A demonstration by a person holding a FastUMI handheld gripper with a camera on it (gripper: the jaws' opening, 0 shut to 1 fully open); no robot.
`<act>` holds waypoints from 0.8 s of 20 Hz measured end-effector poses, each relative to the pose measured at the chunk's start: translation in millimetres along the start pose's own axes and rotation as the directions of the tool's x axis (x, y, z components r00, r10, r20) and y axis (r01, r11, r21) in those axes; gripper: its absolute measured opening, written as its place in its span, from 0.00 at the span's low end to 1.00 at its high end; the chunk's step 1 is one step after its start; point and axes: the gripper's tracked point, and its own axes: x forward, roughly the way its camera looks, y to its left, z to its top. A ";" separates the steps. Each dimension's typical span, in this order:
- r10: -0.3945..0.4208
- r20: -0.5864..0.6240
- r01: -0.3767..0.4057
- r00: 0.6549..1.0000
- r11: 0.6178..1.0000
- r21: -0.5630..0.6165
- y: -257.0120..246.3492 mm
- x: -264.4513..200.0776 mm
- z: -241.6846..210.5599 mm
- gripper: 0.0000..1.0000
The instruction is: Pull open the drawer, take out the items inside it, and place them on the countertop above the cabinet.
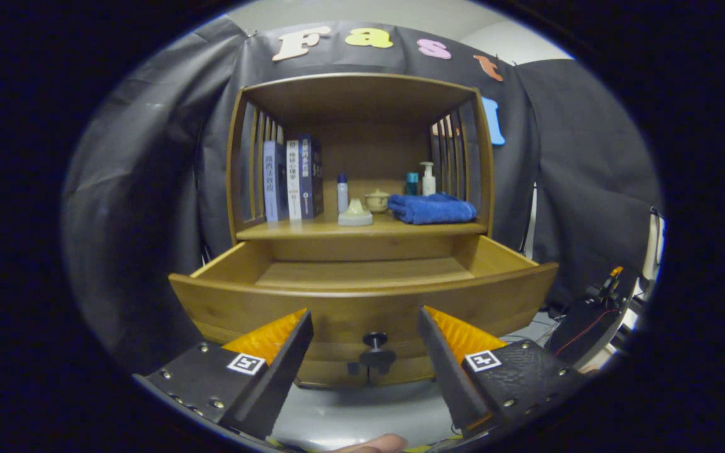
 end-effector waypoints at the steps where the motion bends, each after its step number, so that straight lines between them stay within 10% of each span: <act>1: 0.003 -0.007 -0.003 1.000 1.000 -0.003 1.8 5.8 -5.6 1.00; 16: 0.065 0.084 -0.071 0.994 0.995 0.066 9.9 52.1 -32.9 1.00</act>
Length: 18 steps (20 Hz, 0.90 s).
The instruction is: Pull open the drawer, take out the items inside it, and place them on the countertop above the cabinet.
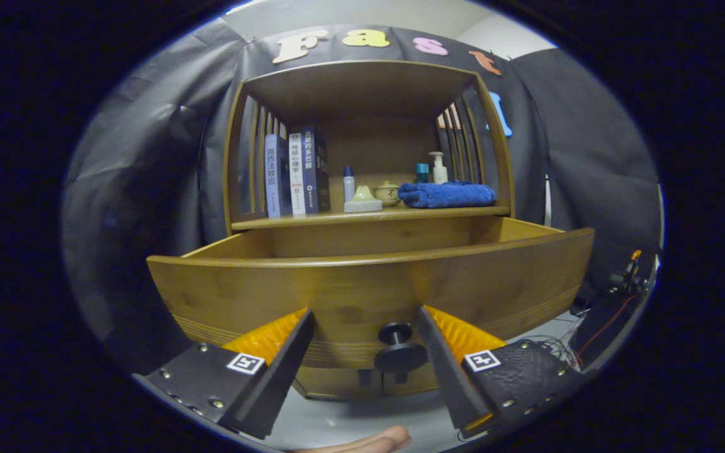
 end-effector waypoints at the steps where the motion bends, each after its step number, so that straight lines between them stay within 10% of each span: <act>1: 0.005 0.005 -0.005 1.000 1.000 0.001 -1.1 2.1 0.8 1.00; 18: -0.007 0.008 0.007 1.000 0.999 -0.050 5.2 95.8 16.0 1.00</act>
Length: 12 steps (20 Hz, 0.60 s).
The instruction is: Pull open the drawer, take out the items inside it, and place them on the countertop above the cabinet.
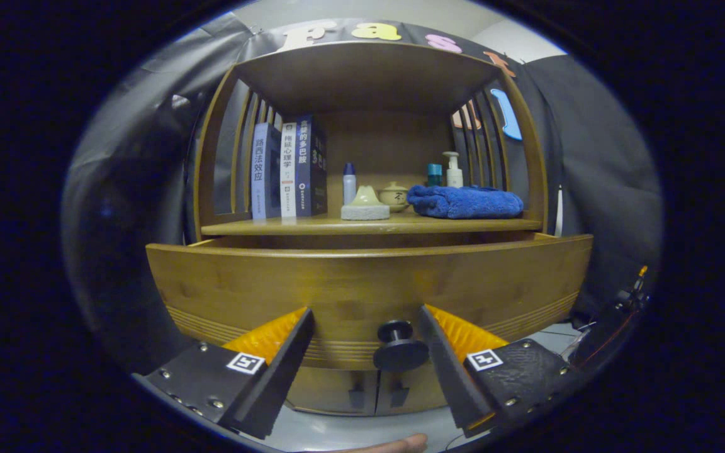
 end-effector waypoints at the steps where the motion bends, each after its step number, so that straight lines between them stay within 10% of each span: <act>1: 0.002 -0.002 -0.002 1.000 1.000 0.012 0.2 7.9 0.1 1.00; 12: -0.001 -0.077 0.006 0.997 0.999 0.052 1.8 54.3 -17.9 1.00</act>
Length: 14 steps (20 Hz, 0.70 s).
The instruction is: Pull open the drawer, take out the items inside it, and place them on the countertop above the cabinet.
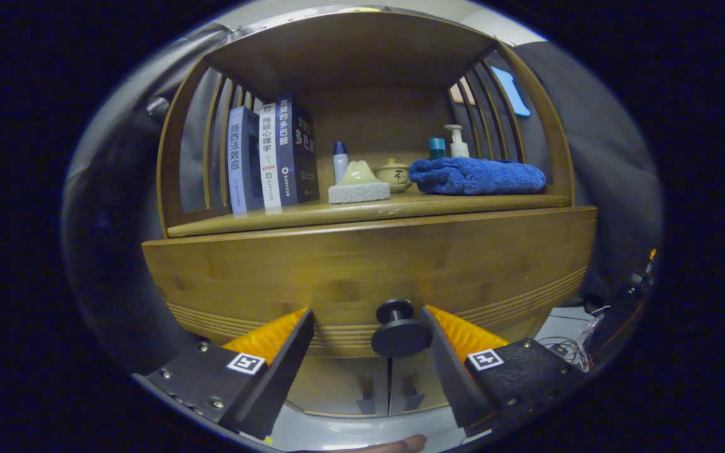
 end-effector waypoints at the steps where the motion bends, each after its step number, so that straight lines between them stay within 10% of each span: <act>1: 0.000 -0.004 0.000 1.000 1.000 -0.004 0.0 2.2 0.0 1.00; 14: 0.005 -0.036 -0.004 0.999 1.000 0.011 0.5 26.7 -3.3 1.00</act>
